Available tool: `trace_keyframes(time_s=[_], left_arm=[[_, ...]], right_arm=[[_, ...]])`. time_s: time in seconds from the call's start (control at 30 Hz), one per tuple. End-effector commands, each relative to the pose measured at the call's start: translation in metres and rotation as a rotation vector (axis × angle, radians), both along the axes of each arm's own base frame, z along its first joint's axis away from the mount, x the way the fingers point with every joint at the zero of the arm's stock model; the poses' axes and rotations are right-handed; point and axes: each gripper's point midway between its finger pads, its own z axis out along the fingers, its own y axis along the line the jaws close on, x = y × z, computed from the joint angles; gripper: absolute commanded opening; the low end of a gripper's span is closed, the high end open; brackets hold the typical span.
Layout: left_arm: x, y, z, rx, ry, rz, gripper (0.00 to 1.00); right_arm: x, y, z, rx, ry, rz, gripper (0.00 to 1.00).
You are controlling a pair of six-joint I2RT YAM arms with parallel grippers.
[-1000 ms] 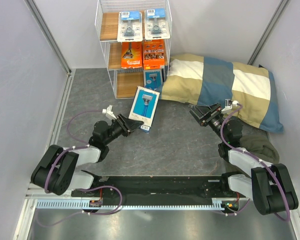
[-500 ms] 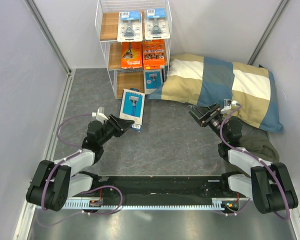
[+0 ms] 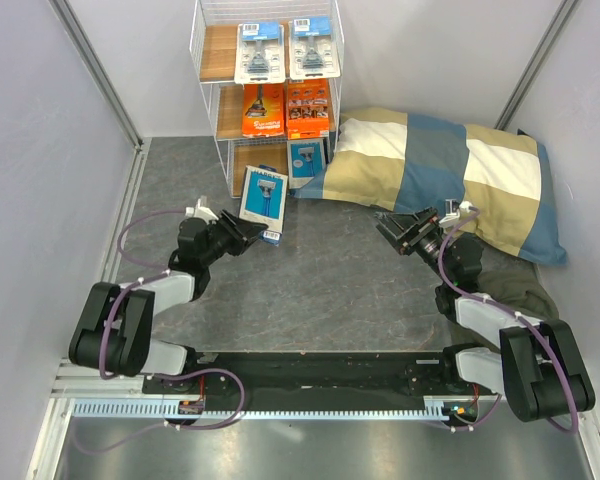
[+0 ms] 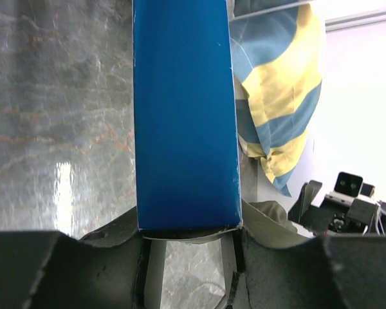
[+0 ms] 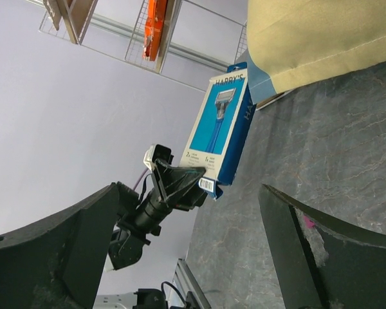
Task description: Place and organize the shaving razors onto the shelf
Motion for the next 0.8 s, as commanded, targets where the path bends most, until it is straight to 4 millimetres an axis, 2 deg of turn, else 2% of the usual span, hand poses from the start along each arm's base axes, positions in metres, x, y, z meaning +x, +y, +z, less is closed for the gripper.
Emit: trace_keyframes(time_s=[0.0,0.23,0.27,0.3,0.37,0.43,0.6,0.63,0.67,0.77], left_arm=[[0.027,-0.003,0.026,0.008,-0.122,-0.028,0.18],[0.062,-0.001,0.018,-0.016,-0.108,0.009,0.18],[0.069,-0.002,0.026,-0.027,-0.138,0.009,0.17],[0.074,0.000,0.018,-0.035,-0.116,0.018,0.17],[0.085,-0.001,0.022,-0.045,-0.129,0.024,0.16],[0.093,-0.002,0.011,-0.046,-0.103,0.024,0.16],[0.114,-0.007,0.011,-0.082,-0.113,0.023,0.15],[0.117,-0.007,0.003,-0.078,-0.095,0.027,0.15],[0.123,-0.008,0.007,-0.080,-0.103,0.030,0.15],[0.133,-0.006,0.001,-0.082,-0.080,0.060,0.16]], right_arm=[[0.001,0.003,0.008,-0.018,-0.049,0.021,0.98],[0.002,0.004,0.009,-0.024,-0.052,0.031,0.98],[0.003,0.004,0.008,-0.025,-0.049,0.035,0.98],[0.003,0.005,0.008,-0.025,-0.049,0.036,0.98],[0.003,0.005,0.010,-0.025,-0.054,0.042,0.98],[0.003,0.005,0.010,-0.026,-0.055,0.040,0.98],[0.003,0.002,0.008,-0.028,-0.049,0.037,0.98],[0.003,0.002,0.009,-0.027,-0.048,0.038,0.98],[0.004,0.001,0.009,-0.029,-0.049,0.037,0.98],[0.004,0.000,0.010,-0.032,-0.051,0.035,0.98]])
